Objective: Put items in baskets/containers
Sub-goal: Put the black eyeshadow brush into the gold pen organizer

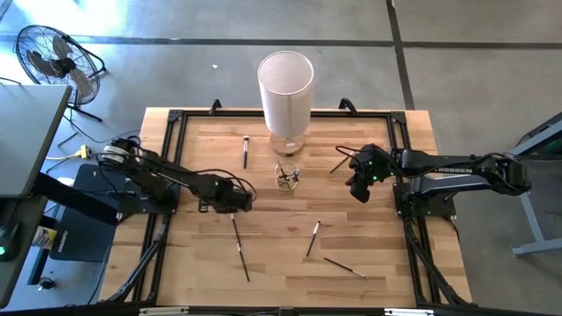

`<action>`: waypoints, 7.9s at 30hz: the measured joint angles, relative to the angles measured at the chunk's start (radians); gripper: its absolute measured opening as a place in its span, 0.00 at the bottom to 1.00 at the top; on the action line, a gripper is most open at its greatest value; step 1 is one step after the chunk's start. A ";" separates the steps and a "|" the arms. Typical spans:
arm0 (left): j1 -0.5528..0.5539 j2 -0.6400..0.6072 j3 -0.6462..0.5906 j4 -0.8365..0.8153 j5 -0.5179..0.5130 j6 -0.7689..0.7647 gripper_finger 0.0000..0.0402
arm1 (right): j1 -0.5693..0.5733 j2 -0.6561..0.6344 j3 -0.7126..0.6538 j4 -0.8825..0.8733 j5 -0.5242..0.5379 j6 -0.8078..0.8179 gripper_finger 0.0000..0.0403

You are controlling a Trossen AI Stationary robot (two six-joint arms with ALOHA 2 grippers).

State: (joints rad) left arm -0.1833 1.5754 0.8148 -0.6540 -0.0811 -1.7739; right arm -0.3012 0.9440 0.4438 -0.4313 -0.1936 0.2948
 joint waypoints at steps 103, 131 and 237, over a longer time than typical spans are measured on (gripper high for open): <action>0.344 -0.713 -0.276 0.358 0.029 1.477 0.00 | -0.018 0.143 0.276 0.163 0.574 0.266 0.00; 0.570 -1.004 -0.348 0.328 0.161 1.691 0.00 | -0.398 0.790 0.587 -0.456 0.377 0.990 0.25; 0.340 -0.641 -0.347 0.659 -0.016 1.165 0.00 | 0.098 0.697 0.305 1.114 0.072 -0.565 0.02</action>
State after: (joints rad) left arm 0.1566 0.9340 0.4683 0.0048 -0.0975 -0.6087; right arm -0.2028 1.6409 0.7486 0.6823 -0.1211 -0.2699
